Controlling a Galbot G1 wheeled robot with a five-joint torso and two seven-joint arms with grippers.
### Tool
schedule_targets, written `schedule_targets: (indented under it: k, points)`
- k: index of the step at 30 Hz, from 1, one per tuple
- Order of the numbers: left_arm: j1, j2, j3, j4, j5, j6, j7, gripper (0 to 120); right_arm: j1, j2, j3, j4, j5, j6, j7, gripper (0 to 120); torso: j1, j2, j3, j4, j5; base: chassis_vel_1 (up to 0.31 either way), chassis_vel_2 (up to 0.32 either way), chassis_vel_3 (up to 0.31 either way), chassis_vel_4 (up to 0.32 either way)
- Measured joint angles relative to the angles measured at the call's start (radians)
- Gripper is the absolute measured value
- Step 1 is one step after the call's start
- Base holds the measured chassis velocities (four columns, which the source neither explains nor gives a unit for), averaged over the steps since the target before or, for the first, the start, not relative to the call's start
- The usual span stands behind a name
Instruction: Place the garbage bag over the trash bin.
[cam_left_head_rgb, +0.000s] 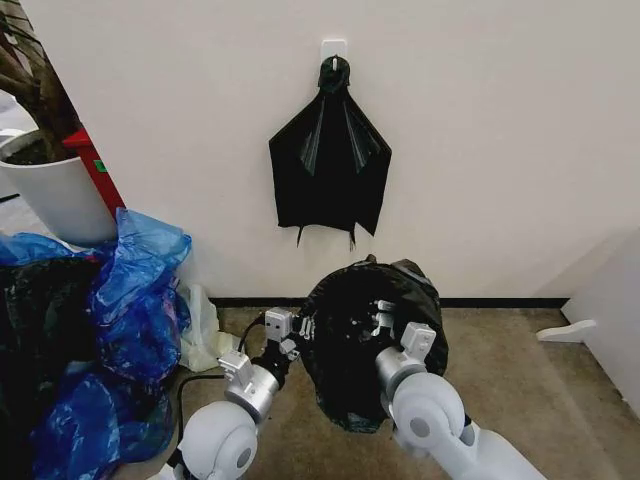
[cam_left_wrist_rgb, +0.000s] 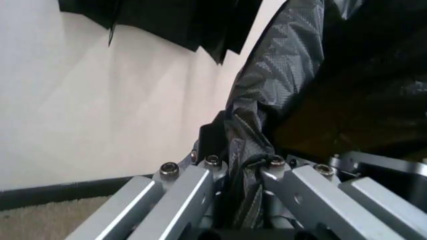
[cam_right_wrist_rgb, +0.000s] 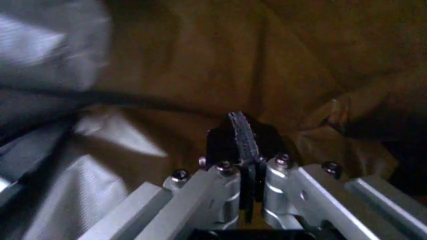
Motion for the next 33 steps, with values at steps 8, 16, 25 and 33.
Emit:
schedule_targets:
  k: [8, 16, 25, 33]
  points:
    - [0.001, -0.010, -0.023, 0.026, -0.019, 0.004, -0.013, 1, -0.022, -0.012, -0.013, 0.008, -0.122, 0.003, -0.076, 0, 0.000, 0.000, 0.000, 0.0000, 0.0000, 0.000, 0.000, 0.000, 0.000]
    - [-0.011, -0.025, -0.042, 0.057, -0.067, 0.014, -0.051, 1, -0.076, -0.026, -0.019, 0.068, -0.222, 0.003, -0.125, 0, 0.000, 0.000, 0.000, -0.0001, 0.0000, 0.000, 0.000, 0.000, 0.000]
    - [-0.016, -0.034, -0.043, 0.089, -0.066, 0.014, -0.055, 1, -0.139, -0.041, -0.022, 0.165, -0.276, 0.016, -0.207, 0, 0.000, 0.000, 0.000, 0.0000, 0.0000, 0.000, 0.000, 0.000, 0.000]
    - [-0.020, -0.033, -0.116, 0.075, -0.169, 0.054, -0.084, 1, -0.251, -0.064, 0.086, 0.266, -0.327, 0.061, -0.397, 0, 0.000, 0.000, 0.000, 0.0001, -0.0001, 0.000, 0.000, 0.000, 0.000]
